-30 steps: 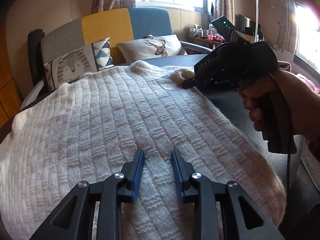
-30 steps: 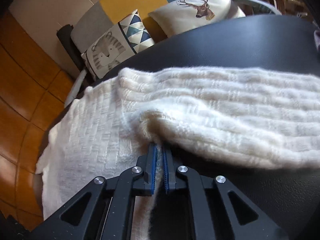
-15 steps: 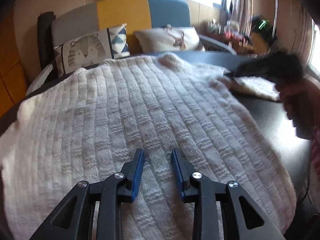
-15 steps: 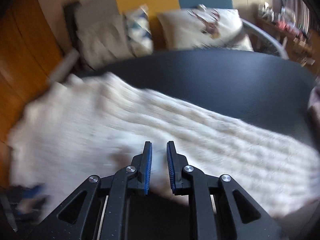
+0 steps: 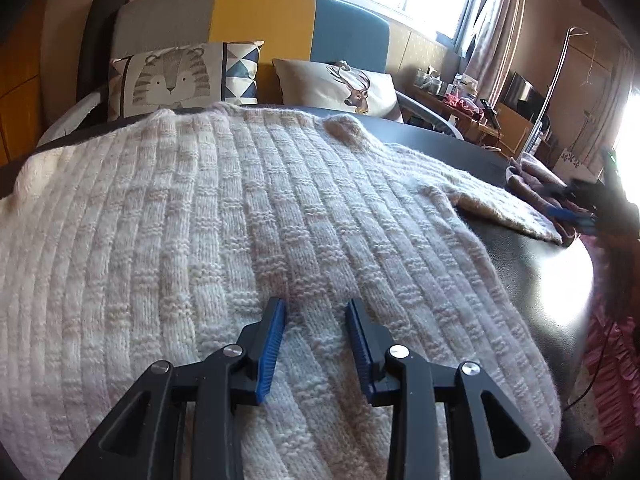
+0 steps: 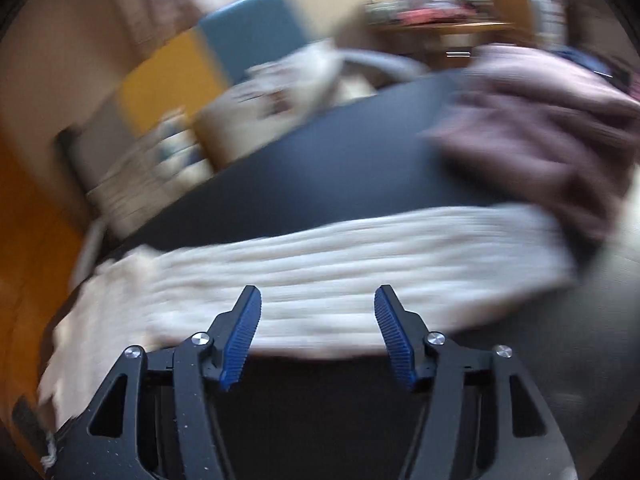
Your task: Fold clothes
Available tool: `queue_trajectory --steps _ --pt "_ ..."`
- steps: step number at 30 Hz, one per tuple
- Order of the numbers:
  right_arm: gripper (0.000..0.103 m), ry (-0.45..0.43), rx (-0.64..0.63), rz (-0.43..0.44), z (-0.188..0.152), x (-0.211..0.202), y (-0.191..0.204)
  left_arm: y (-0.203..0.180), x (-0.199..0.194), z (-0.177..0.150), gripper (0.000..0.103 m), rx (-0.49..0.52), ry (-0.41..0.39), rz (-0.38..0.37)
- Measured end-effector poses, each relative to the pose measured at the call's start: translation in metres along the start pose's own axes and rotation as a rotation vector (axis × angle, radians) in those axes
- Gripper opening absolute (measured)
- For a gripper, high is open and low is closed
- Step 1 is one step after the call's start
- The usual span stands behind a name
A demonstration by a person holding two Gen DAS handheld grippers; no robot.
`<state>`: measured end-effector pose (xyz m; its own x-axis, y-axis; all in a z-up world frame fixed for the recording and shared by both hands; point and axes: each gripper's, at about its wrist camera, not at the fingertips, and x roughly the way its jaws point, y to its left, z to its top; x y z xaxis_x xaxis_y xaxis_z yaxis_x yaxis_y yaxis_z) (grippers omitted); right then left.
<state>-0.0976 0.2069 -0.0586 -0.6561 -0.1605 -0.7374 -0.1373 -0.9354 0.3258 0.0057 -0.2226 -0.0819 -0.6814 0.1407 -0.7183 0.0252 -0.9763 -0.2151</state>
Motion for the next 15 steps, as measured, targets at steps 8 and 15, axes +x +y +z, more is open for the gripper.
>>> queue_trajectory --steps 8,15 --pt "0.063 0.02 0.132 -0.196 0.006 0.003 -0.091 0.003 0.0 0.0 0.033 -0.014 -0.002 -0.01" --pt "0.063 0.023 0.086 -0.22 0.013 0.026 -0.085 0.002 0.001 0.0 0.033 -0.012 -0.004 -0.005"
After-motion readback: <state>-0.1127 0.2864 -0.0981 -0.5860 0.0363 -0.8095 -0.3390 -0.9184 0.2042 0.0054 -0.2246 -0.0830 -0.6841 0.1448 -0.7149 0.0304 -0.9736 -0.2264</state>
